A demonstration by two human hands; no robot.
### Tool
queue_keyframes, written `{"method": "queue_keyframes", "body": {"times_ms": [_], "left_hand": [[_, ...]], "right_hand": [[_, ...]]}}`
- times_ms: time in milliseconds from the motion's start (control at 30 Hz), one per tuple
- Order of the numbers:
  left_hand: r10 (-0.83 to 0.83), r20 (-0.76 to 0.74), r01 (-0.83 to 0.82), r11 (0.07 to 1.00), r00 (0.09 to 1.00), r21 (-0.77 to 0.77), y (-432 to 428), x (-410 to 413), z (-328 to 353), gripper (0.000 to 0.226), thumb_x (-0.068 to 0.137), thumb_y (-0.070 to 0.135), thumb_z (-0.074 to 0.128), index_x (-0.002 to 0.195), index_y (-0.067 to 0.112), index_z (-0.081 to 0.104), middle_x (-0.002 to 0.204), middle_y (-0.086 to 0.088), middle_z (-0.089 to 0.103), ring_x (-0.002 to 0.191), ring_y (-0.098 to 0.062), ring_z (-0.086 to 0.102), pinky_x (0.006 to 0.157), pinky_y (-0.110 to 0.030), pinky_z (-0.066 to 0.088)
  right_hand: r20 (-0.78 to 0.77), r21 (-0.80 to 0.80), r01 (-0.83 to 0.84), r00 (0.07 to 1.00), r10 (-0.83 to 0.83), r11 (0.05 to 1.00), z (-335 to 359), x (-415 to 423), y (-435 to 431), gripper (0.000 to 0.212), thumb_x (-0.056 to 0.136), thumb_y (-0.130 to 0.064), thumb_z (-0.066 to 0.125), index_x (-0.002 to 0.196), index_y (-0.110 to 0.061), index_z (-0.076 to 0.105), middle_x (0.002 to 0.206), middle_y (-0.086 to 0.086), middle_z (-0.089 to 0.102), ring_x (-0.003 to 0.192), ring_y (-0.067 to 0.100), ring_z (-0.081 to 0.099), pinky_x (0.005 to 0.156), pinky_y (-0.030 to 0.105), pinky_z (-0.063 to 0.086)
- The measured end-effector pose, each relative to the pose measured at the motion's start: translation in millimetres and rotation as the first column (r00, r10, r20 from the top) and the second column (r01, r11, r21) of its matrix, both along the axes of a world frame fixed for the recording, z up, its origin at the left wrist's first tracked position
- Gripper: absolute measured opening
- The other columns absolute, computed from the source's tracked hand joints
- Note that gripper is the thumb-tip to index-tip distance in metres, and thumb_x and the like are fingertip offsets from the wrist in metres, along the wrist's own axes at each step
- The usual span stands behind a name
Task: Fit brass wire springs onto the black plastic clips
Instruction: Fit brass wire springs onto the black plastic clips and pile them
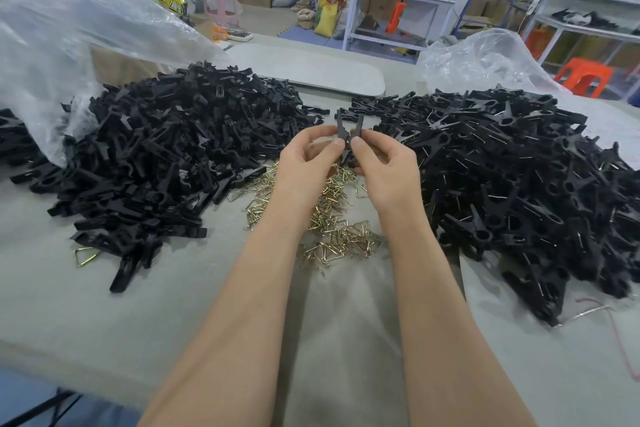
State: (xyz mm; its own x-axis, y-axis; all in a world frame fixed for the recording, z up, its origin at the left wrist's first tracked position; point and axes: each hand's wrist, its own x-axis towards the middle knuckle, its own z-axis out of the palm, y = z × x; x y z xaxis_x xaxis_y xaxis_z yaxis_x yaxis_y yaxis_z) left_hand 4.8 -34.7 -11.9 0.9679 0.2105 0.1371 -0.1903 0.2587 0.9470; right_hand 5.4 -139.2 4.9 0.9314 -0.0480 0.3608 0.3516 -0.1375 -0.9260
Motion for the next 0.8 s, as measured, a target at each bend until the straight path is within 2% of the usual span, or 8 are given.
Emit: {"method": "queue_keyframes", "body": {"times_ms": [100,233,367,433,500,633,733,800], "left_hand": [[0.040,0.049,-0.042,0.999,0.998,0.033,1.7,1.4,-2.2,0.026,0.090,0.013,0.062,0.103,0.034,0.062,0.077,0.009,0.067,0.073,-0.003,0.061,0.073,-0.022,0.049],[0.039,0.134,-0.060,0.985,0.990,0.159,-1.2,2.3,-2.0,0.021,0.093,0.012,0.058,0.099,0.031,0.065,0.071,0.014,0.069,0.071,0.001,0.063,0.073,-0.019,0.051],[0.011,0.187,-0.061,0.962,0.982,0.265,-3.7,0.5,0.7,0.026,0.097,0.013,0.051,0.101,0.034,0.065,0.091,0.015,0.070,0.086,0.000,0.064,0.085,-0.024,0.053],[0.004,0.199,-0.064,0.953,0.980,0.298,-3.4,-0.3,0.9,0.027,0.096,0.009,0.052,0.105,0.031,0.064,0.088,0.011,0.069,0.083,-0.002,0.062,0.084,-0.023,0.052],[0.017,0.189,-0.071,0.957,0.982,0.282,-2.8,-0.8,0.5,0.025,0.093,0.006,0.055,0.109,0.025,0.061,0.084,0.010,0.067,0.076,0.002,0.061,0.077,-0.016,0.050],[0.058,0.129,-0.081,0.980,0.990,0.181,-2.9,-1.1,0.7,0.020,0.091,0.008,0.060,0.110,0.012,0.058,0.095,0.000,0.068,0.075,0.007,0.061,0.071,-0.011,0.048],[0.063,0.112,-0.083,0.981,0.992,0.178,-4.1,-0.9,0.2,0.012,0.092,0.009,0.058,0.098,0.018,0.062,0.089,0.003,0.067,0.071,0.006,0.061,0.068,-0.013,0.048],[0.072,0.091,-0.084,0.987,0.993,0.134,-3.5,-0.6,-0.1,0.015,0.093,0.007,0.055,0.099,0.020,0.060,0.088,0.001,0.066,0.070,0.003,0.062,0.069,-0.017,0.050]], "right_hand": [[-0.006,0.006,0.026,1.000,-0.026,1.000,-0.3,1.6,-1.1,0.020,0.093,-0.011,0.058,0.092,-0.030,0.065,0.086,-0.015,0.068,0.081,0.000,0.064,0.086,0.033,0.055],[-0.005,0.019,0.027,1.000,-0.027,0.999,-0.2,2.3,-0.7,0.018,0.094,-0.009,0.056,0.101,-0.023,0.065,0.091,-0.008,0.069,0.084,0.004,0.064,0.086,0.031,0.054],[-0.006,0.059,0.040,0.999,-0.039,0.997,-0.4,2.9,-3.9,0.018,0.095,-0.010,0.055,0.099,-0.023,0.066,0.086,-0.009,0.069,0.078,0.002,0.063,0.077,0.024,0.055],[-0.022,0.100,0.022,1.000,-0.020,0.995,0.0,2.8,-5.4,0.017,0.095,-0.009,0.054,0.099,-0.021,0.066,0.085,-0.008,0.069,0.074,0.000,0.062,0.068,0.017,0.052],[-0.047,0.130,-0.010,0.999,0.016,0.992,0.5,2.0,-5.2,0.017,0.095,-0.009,0.054,0.094,-0.021,0.067,0.081,-0.009,0.070,0.071,-0.001,0.063,0.065,0.015,0.050],[-0.110,0.211,-0.019,0.993,0.043,0.977,1.1,1.7,-5.0,0.019,0.091,-0.010,0.061,0.081,-0.024,0.065,0.070,-0.009,0.070,0.067,0.002,0.064,0.066,0.017,0.053],[-0.165,0.244,-0.016,0.985,0.058,0.970,-0.1,3.0,-4.6,0.007,0.089,-0.008,0.063,0.087,-0.015,0.066,0.077,-0.001,0.068,0.069,0.006,0.065,0.071,0.022,0.056],[-0.203,0.296,-0.011,0.976,0.074,0.955,-0.6,3.5,-3.0,0.005,0.088,-0.006,0.063,0.088,-0.011,0.064,0.080,0.003,0.068,0.073,0.011,0.066,0.073,0.022,0.056]]}}
